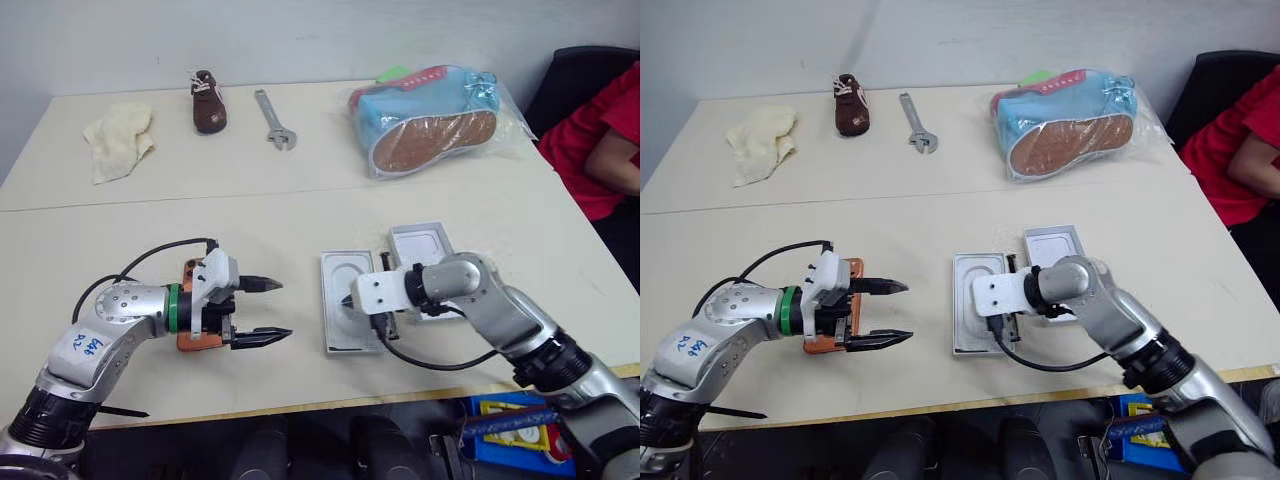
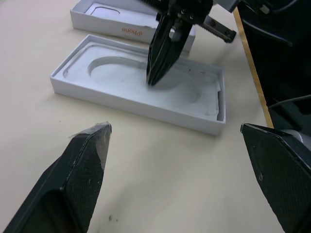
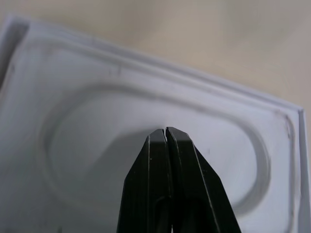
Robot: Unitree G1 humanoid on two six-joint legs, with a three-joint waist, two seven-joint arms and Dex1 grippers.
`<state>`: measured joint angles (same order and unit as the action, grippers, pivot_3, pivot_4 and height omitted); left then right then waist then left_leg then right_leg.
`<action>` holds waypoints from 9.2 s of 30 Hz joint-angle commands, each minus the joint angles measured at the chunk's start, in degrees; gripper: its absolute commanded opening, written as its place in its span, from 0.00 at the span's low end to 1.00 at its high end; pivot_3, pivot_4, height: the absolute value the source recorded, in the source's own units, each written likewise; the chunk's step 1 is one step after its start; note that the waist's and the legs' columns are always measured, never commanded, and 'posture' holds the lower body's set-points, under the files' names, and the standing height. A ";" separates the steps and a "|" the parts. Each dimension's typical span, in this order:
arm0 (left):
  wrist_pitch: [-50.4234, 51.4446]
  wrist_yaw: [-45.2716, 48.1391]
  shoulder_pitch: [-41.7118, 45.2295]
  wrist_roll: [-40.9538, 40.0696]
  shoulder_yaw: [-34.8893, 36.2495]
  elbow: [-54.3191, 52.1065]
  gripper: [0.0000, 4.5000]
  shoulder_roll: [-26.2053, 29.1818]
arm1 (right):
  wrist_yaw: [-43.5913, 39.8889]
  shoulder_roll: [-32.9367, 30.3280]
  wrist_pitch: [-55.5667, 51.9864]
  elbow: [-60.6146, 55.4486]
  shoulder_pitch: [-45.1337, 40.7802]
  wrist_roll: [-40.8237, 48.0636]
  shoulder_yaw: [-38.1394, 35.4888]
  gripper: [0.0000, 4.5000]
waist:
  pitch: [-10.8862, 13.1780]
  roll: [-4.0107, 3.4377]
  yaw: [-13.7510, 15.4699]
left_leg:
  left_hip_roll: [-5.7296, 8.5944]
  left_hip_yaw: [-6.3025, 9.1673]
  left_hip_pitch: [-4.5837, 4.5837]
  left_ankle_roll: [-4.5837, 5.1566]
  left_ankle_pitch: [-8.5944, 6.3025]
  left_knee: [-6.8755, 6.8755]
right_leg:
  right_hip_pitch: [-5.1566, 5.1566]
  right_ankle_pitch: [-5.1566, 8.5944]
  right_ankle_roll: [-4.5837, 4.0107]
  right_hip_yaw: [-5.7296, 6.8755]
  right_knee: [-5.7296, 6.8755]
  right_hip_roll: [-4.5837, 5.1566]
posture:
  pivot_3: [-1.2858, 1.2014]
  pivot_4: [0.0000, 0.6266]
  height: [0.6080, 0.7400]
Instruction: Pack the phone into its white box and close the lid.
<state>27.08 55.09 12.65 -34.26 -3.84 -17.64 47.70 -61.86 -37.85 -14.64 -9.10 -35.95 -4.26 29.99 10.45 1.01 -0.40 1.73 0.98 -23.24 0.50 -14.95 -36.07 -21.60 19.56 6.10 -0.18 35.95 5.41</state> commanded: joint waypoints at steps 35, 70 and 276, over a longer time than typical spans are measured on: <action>56.50 -8.76 -3.18 -9.62 18.15 18.77 1.00 10.16 | -0.26 27.52 20.01 31.71 -14.45 -8.24 8.59 0.01 | -0.13 -0.20 -1.09 | 0.01 -0.01 0.14 -0.20 0.03 0.04 | -0.50 0.09 -0.18 0.21 1.03 0.06 | 0.52 0.24 1.00; 65.42 -21.48 8.26 -25.06 20.55 21.97 0.30 -9.31 | -5.69 21.83 11.27 17.01 -6.29 -0.43 -0.71 0.00 | -0.93 -0.36 -0.61 | 0.44 0.22 1.62 -0.38 -0.05 0.84 | 1.03 0.07 -0.04 0.02 -0.02 0.24 | 0.52 0.24 1.00; -27.36 16.18 35.79 31.11 -13.19 53.32 0.00 -25.47 | 17.55 -18.90 -24.63 -29.20 39.31 39.69 -20.01 0.00 | -0.19 -0.01 1.79 | 0.15 0.01 -0.22 0.59 -0.29 -0.27 | 0.05 -0.13 0.20 0.11 -0.36 0.04 | 0.52 0.24 1.00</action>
<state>0.94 71.27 46.92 -3.26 -16.96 35.21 22.98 -43.64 -57.27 -40.86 -38.40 3.22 36.97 9.44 10.26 1.00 1.40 1.88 0.99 -23.44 1.09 -15.23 -36.33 -21.55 19.43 6.30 -0.07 35.62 5.43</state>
